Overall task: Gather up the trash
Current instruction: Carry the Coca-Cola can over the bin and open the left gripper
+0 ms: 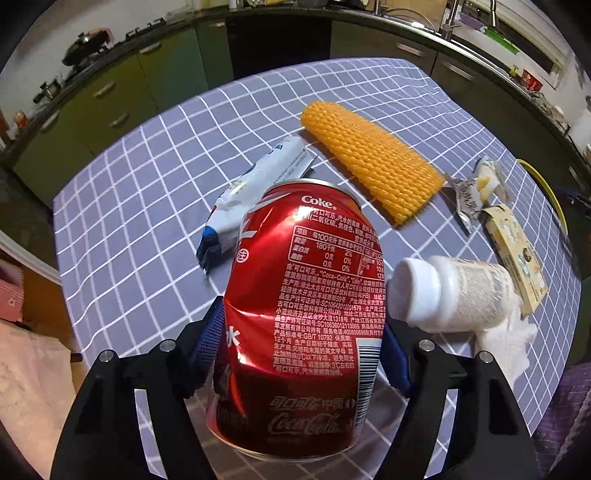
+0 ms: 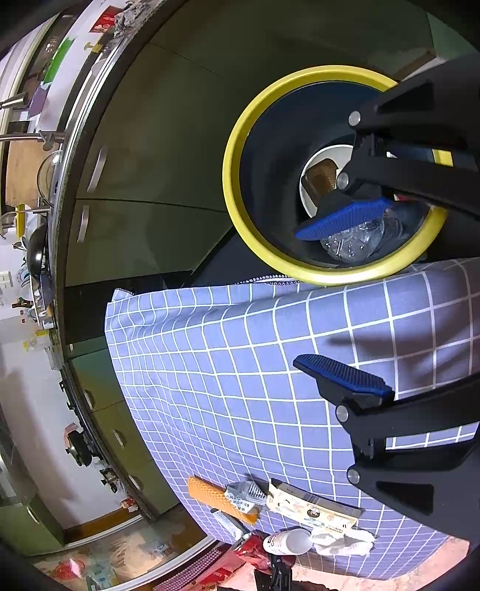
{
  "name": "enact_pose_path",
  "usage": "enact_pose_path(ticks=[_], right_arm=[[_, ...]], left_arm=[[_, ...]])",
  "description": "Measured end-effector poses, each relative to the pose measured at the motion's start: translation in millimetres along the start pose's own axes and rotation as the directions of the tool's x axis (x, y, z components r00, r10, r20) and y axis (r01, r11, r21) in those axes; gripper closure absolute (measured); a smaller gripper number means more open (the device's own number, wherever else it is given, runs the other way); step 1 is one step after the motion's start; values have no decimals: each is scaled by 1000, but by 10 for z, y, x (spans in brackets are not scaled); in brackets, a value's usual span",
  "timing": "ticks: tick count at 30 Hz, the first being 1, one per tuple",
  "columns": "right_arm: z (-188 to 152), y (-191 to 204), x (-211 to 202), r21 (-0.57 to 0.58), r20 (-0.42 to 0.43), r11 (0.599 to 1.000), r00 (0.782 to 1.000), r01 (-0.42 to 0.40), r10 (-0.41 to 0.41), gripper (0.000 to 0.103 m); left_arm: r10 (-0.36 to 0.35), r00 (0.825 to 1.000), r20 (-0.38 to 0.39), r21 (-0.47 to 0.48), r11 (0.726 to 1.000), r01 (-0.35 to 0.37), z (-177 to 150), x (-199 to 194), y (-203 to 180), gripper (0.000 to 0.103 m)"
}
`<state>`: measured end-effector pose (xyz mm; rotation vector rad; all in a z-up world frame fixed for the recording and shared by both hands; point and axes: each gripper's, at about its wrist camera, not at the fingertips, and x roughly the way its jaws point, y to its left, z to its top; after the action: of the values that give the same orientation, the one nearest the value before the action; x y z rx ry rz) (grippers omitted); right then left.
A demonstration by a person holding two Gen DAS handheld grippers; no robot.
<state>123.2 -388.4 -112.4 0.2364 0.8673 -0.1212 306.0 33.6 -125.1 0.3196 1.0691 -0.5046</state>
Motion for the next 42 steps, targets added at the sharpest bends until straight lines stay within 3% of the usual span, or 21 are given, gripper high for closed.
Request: enact_pose_path(ticks=[14, 20, 25, 29, 35, 42], right_arm=[[-36, -124, -200, 6, 46, 999, 998, -31, 31, 42], [-77, -299, -334, 14, 74, 999, 997, -32, 31, 42], [-162, -682, -529, 61, 105, 998, 994, -15, 8, 42], [-257, -1045, -718, 116, 133, 993, 991, 12, -27, 42], [-457, -1574, -1001, 211, 169, 976, 981, 58, -95, 42], [-643, -1905, -1099, 277, 171, 958, 977, 74, -124, 42]], left_arm=[[84, 992, 90, 34, 996, -88, -261, -869, -614, 29], [29, 990, 136, 121, 992, -46, -108, -1098, -1225, 29], [-54, 988, 147, 217, 976, 21, 165, -1085, -1835, 29], [-149, 978, 145, 308, 946, 98, 457, -981, -2435, 29], [-318, 943, 101, 443, 863, 244, 917, -705, -3470, 29], [-407, 913, 20, 534, 777, 334, 1282, -304, -4510, 29]])
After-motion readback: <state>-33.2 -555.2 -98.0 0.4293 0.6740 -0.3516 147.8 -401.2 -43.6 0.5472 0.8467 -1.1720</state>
